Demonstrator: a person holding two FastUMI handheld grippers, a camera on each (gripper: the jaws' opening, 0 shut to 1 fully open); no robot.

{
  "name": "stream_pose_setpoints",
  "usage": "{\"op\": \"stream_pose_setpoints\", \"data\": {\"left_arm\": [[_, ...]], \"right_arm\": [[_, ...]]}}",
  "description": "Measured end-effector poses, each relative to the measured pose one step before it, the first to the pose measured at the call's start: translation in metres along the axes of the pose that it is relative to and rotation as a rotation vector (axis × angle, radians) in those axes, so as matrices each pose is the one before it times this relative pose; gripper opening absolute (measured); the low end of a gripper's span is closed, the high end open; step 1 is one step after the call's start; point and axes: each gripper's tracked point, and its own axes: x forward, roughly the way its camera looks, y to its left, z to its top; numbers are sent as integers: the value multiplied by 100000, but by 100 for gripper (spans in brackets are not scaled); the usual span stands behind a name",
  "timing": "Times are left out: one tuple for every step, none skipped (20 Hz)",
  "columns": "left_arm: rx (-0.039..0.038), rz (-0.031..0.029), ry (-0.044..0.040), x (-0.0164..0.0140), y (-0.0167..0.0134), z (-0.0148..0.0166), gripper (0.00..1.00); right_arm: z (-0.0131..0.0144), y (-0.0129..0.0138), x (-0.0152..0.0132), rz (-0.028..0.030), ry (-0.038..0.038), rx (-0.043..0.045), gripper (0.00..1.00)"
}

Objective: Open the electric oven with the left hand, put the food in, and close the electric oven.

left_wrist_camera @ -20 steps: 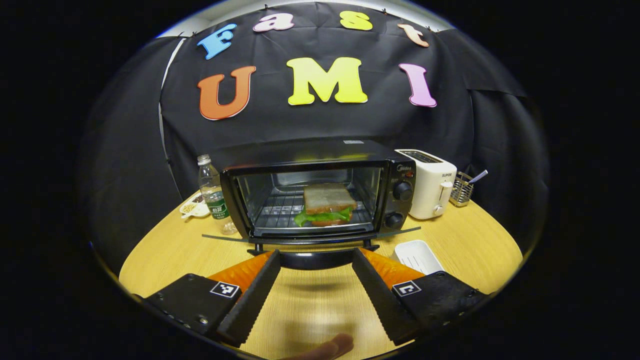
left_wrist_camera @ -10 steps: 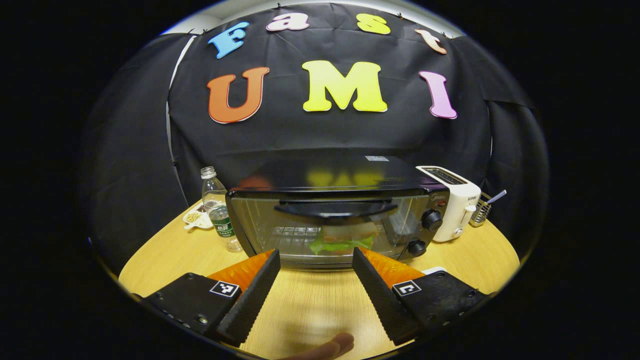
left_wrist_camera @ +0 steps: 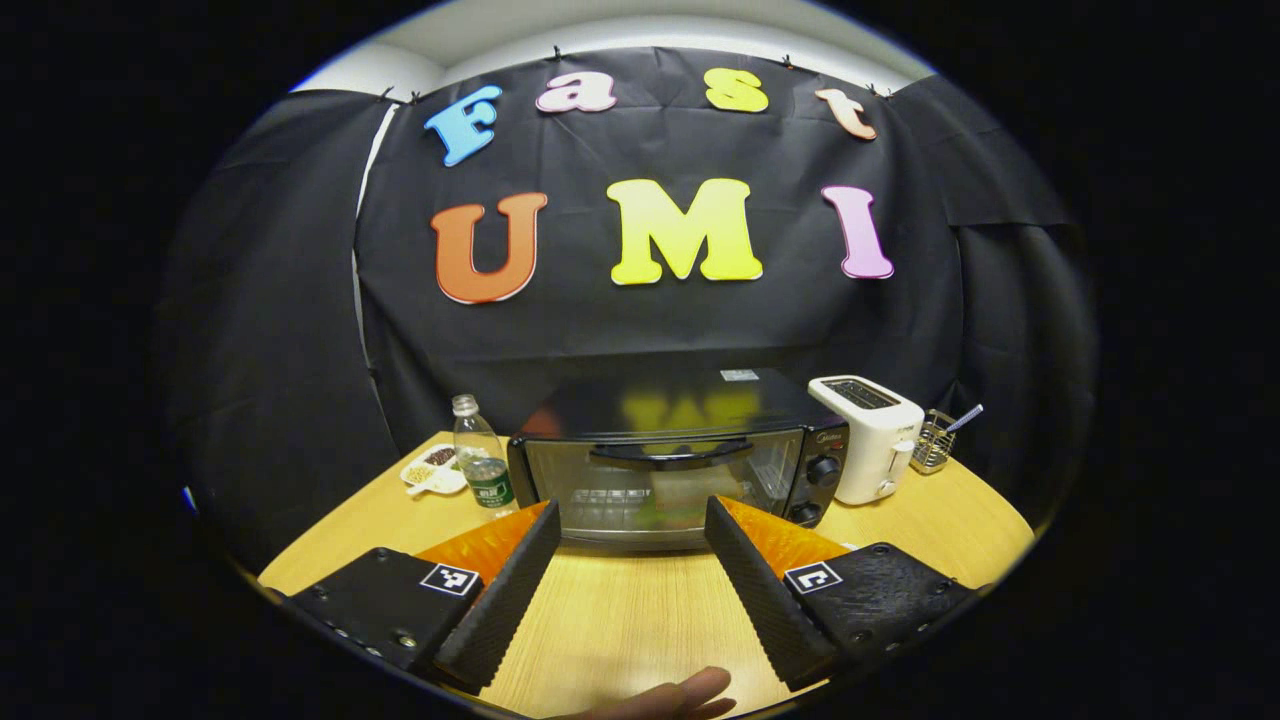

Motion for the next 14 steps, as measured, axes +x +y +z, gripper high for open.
{"op": "stream_pose_setpoints", "data": {"left_arm": [[1020,1329,-3077,-1240,352,1064,95],[669,841,-2835,-1361,499,1154,95],[198,402,-2028,-1496,238,1071,95],[-237,306,-1273,-1605,149,837,95],[-341,191,-1569,-1453,251,954,95],[-316,136,-1751,-1568,199,1099,95],[-198,295,-2149,-1351,250,1078,95],[-221,687,-681,-1417,320,685,95],[-1121,474,47,-1440,247,326,95],[-1175,-82,-316,-1456,29,491,95],[-897,-139,-938,-1309,192,598,95],[-641,152,-1489,-1309,284,579,95],[-873,74,-1306,-1227,215,366,95],[-1115,-95,-1265,-1242,147,285,95]], "right_arm": [[431,259,-643,437,-850,-6,92],[217,112,-618,119,-878,278,92],[306,-3,-629,26,-925,276,92],[268,11,-620,57,-881,261,92],[393,23,-739,131,-829,292,92],[259,35,-802,257,-958,255,92],[350,-26,-754,44,-1078,144,92],[377,-80,-674,-2,-898,274,92],[333,-154,-714,-104,-329,214,92],[223,-131,-752,-76,-448,404,92],[422,-221,-641,-224,-583,35,92],[168,-377,-637,-688,-754,-843,92],[318,-415,-655,-942,-887,-1042,92],[271,-223,-636,-599,-859,-826,92]]}}
